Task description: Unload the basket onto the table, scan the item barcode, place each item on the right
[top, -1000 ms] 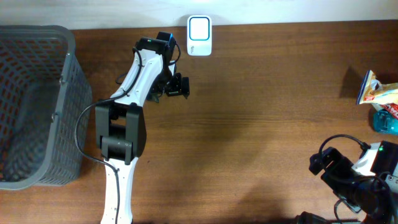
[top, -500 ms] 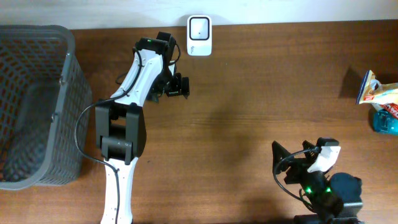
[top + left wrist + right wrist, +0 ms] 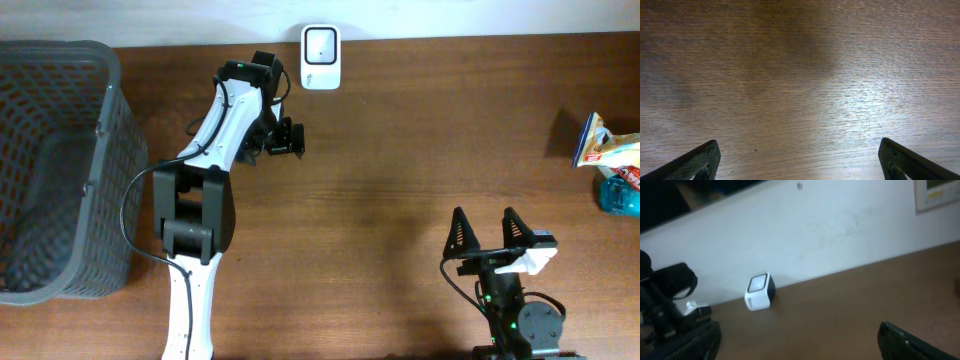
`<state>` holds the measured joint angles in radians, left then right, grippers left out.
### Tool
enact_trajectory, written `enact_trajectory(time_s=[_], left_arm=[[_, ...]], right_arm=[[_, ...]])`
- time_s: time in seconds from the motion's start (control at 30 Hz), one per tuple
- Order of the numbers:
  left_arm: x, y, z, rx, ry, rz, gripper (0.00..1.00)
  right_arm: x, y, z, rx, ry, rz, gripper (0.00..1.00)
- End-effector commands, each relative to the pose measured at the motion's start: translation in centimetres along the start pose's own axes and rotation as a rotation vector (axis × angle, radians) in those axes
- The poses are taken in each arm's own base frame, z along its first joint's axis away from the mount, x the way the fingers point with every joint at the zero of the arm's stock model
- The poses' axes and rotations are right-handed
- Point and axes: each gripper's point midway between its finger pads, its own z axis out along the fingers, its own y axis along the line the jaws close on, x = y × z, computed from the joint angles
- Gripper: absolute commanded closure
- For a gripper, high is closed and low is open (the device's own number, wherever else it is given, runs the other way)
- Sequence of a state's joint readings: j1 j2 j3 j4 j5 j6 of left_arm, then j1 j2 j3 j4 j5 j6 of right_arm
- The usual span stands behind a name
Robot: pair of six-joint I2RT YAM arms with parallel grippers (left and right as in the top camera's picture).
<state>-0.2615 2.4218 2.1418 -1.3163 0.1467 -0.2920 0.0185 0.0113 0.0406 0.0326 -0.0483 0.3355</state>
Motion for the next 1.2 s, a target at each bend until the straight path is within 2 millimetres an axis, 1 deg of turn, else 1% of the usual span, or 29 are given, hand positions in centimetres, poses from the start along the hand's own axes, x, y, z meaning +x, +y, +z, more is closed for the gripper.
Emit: enact_trajectory(time_s=[0.0, 0.03, 0.1, 0.13, 0.17, 0.27, 0.33, 0.43, 0.5, 0.63, 0.77, 1.17], left_arm=[[0.1, 0.0, 0.2, 0.005, 0.008, -0.001, 0.01], [0.1, 0.0, 0.2, 0.004, 0.008, -0.001, 0.01], [0.1, 0.0, 0.2, 0.005, 0.008, -0.001, 0.01], [0.1, 0.0, 0.2, 0.005, 0.008, -0.001, 0.01], [0.1, 0.0, 0.2, 0.004, 0.008, -0.001, 0.01], [0.1, 0.0, 0.2, 0.005, 0.008, -0.001, 0.01], [0.1, 0.0, 0.2, 0.005, 0.008, -0.001, 0.01], [0.1, 0.0, 0.2, 0.005, 0.008, -0.001, 0.01], [0.1, 0.0, 0.2, 0.005, 0.007, -0.001, 0.01], [0.1, 0.0, 0.2, 0.004, 0.008, -0.001, 0.01], [0.1, 0.0, 0.2, 0.005, 0.008, -0.001, 0.01], [0.1, 0.0, 0.2, 0.005, 0.008, -0.001, 0.01]], right_arm=[[0.9, -0.8, 0.1, 0.029, 0.0, -0.006, 0.02], [0.9, -1.2, 0.1, 0.051, -0.001, -0.006, 0.02], [2.3, -2.6, -0.1, 0.124, 0.049, -0.007, 0.02], [2.8, -2.9, -0.1, 0.137, 0.07, -0.007, 0.01], [3.4, -3.1, -0.2, 0.145, 0.096, -0.01, 0.02], [3.7, -2.6, -0.2, 0.113, 0.114, -0.089, 0.02], [3.7, -2.6, -0.2, 0.111, 0.117, -0.13, 0.01], [3.7, -2.6, -0.2, 0.11, 0.117, -0.133, 0.01], [3.7, -2.6, -0.2, 0.109, 0.12, -0.185, 0.02], [3.7, -2.7, -0.2, 0.111, 0.12, -0.205, 0.02], [3.7, -2.7, -0.2, 0.102, 0.129, -0.345, 0.02], [3.7, -2.6, -0.2, 0.097, 0.13, -0.354, 0.02]])
